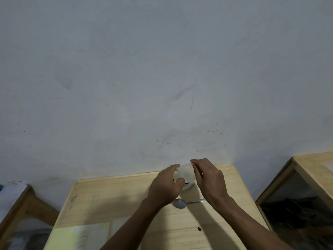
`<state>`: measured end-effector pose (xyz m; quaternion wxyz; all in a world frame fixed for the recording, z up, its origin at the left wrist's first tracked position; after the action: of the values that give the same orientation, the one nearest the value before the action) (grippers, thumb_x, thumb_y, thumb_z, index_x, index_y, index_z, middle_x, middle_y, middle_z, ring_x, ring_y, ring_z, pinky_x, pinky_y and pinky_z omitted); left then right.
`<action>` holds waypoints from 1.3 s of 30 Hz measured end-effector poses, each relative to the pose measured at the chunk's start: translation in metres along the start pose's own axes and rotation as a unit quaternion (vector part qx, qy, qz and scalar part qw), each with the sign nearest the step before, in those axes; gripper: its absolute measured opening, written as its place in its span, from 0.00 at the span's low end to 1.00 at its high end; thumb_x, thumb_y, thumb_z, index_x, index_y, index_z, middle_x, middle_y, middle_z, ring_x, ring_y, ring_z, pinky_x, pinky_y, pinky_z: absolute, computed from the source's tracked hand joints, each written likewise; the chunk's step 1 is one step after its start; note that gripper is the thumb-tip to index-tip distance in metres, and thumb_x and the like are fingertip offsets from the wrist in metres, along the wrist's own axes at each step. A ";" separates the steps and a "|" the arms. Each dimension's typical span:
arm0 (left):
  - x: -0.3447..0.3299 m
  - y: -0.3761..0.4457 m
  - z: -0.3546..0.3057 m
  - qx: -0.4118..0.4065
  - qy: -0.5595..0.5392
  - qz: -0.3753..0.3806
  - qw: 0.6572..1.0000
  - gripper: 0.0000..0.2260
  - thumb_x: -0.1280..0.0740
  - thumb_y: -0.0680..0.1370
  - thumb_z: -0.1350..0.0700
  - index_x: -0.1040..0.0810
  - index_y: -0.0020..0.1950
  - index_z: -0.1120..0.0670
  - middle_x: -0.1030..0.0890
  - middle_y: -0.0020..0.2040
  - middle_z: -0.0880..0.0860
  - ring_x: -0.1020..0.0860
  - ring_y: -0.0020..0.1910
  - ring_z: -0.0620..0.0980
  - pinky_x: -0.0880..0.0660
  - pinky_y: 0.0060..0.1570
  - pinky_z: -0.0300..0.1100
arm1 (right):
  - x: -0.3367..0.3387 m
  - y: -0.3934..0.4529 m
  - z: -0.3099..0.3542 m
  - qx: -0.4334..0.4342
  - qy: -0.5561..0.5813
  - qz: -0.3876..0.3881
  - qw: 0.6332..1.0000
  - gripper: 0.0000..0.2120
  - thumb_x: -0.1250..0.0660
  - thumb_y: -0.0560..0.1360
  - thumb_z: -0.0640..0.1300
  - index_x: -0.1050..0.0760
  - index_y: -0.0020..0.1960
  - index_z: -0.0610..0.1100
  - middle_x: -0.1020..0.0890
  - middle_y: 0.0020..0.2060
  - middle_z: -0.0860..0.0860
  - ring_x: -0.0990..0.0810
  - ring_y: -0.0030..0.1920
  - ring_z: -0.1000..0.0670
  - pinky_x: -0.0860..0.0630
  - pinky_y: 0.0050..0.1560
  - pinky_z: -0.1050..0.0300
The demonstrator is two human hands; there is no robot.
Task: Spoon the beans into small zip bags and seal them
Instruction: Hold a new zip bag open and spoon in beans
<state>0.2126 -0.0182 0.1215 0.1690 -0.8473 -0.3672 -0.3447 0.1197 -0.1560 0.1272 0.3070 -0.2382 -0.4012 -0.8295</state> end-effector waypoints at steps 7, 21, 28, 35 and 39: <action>-0.003 -0.004 -0.011 -0.022 -0.002 -0.017 1.000 0.26 0.41 0.79 0.49 0.39 0.78 0.48 0.36 0.77 0.50 0.40 0.77 0.50 0.39 0.72 0.43 | 0.003 0.007 -0.002 -0.046 0.034 -0.039 0.998 0.08 0.34 0.78 0.38 0.20 0.55 0.44 0.16 0.46 0.53 0.18 0.41 0.53 0.27 0.43 0.66; -0.023 -0.013 0.007 -0.174 0.118 -0.160 0.965 0.32 0.40 0.78 0.34 0.35 0.76 0.52 0.34 0.76 0.51 0.41 0.77 0.54 0.41 0.75 0.50 | 0.002 0.010 0.003 -0.258 0.252 0.013 0.933 0.07 0.40 0.80 0.40 0.25 0.49 0.49 0.17 0.38 0.52 0.18 0.27 0.44 0.21 0.33 0.52; -0.026 -0.012 0.012 -0.159 0.113 -0.180 0.964 0.29 0.39 0.78 0.40 0.31 0.73 0.57 0.27 0.70 0.51 0.31 0.72 0.53 0.33 0.70 0.53 | -0.007 0.008 -0.004 -0.277 0.229 0.039 0.932 0.07 0.40 0.80 0.42 0.26 0.47 0.52 0.16 0.38 0.57 0.18 0.39 0.52 0.23 0.35 0.53; -0.032 -0.009 0.022 -0.129 0.114 -0.171 0.970 0.29 0.33 0.73 0.41 0.28 0.68 0.57 0.23 0.65 0.50 0.27 0.67 0.55 0.29 0.64 0.52 | -0.005 0.006 -0.008 -0.281 0.234 0.041 0.930 0.06 0.39 0.79 0.42 0.25 0.47 0.49 0.16 0.36 0.53 0.19 0.40 0.58 0.23 0.40 0.56; -0.029 -0.009 0.024 -0.142 0.134 -0.173 0.965 0.27 0.30 0.71 0.45 0.26 0.66 0.56 0.21 0.62 0.50 0.25 0.64 0.55 0.28 0.63 0.53 | -0.004 0.006 -0.008 -0.287 0.250 0.062 0.923 0.05 0.39 0.79 0.41 0.24 0.48 0.46 0.15 0.37 0.52 0.18 0.40 0.54 0.24 0.43 0.58</action>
<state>0.2030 -0.0137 0.0844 0.0321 -0.7320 -0.4297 -0.5277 0.1256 -0.1641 0.1229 0.3667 -0.1257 -0.0402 -0.9209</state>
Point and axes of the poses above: each hand's wrist, its own y-axis towards the middle knuckle, its own x-axis out of the back of the hand, z = x × y, the point moved 4 cm from there along y, towards the middle knuckle
